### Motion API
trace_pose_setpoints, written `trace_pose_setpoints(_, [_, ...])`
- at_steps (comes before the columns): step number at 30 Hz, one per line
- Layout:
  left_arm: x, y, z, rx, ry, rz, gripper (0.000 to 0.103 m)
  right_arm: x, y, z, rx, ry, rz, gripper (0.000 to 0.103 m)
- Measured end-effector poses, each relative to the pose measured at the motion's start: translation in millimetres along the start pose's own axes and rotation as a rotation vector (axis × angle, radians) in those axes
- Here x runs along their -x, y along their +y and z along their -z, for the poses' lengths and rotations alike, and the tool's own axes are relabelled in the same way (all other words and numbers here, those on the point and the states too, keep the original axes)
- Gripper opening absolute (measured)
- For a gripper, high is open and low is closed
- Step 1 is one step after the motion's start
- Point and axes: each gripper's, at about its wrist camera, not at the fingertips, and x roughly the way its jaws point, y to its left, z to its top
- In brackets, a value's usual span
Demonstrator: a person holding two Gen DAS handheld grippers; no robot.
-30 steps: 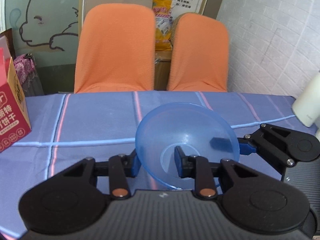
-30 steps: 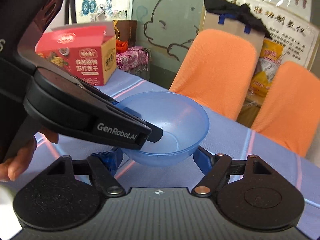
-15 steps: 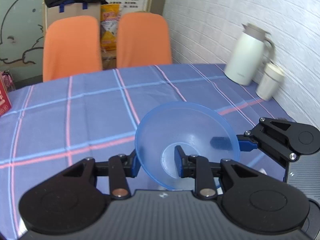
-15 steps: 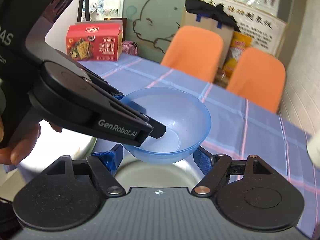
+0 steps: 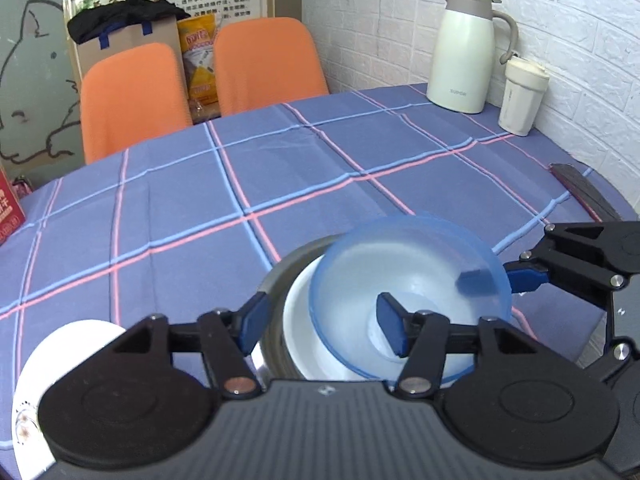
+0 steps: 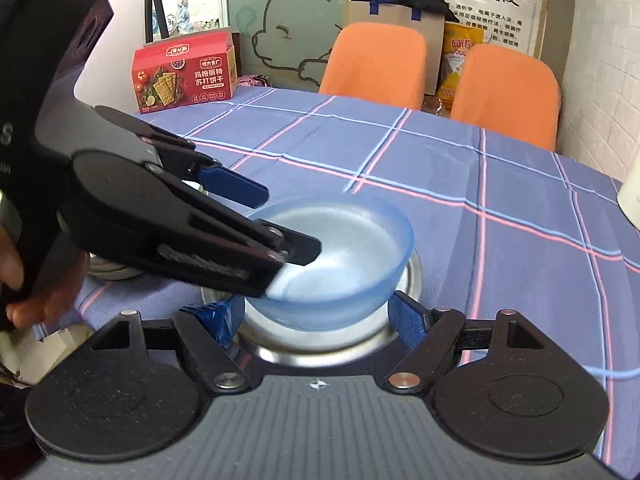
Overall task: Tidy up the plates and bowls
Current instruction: 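Carry the blue bowl with the left tool and lower it into the white bowl, then grip the steel bowl rim holding the nested bowls with the left tool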
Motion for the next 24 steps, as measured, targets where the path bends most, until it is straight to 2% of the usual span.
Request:
trace_pose_setpoints(1, [1.7, 2.7, 0.1, 0.008, 0.011, 0.022, 0.065, 1.2, -0.5, 0.8, -0.001, 0.004, 0.001, 0.066])
trace_pose_setpoints(3, [7.5, 8.1, 3.4, 0.018, 0.009, 0.054, 0.065, 6.4, -0.7, 9.2, -0.011, 0.016, -0.008, 0.066])
trace_pose_setpoints(7, [16.5, 14.6, 8.1, 0.021, -0.004, 0.063, 0.067, 13.4, -2.4, 19.6, -0.052, 0.021, -0.024, 0.066])
trace_pose_setpoints(14, [34.0, 26.3, 11.3, 0.1, -0.051, 0.096, 0.068, 24.7, -4.8, 16.8, -0.075, -0.042, -0.01, 0.066])
trace_pose_setpoints(18, [40.0, 32.2, 14.5, 0.143, -0.07, 0.083, 0.069, 23.4, -7.5, 13.5, -0.111, -0.072, -0.004, 0.067])
trace_pose_setpoints(24, [49.3, 49.0, 19.3, 0.271, -0.121, 0.031, 0.071, 16.1, -14.7, 12.2, -0.248, -0.127, -0.01, 0.067])
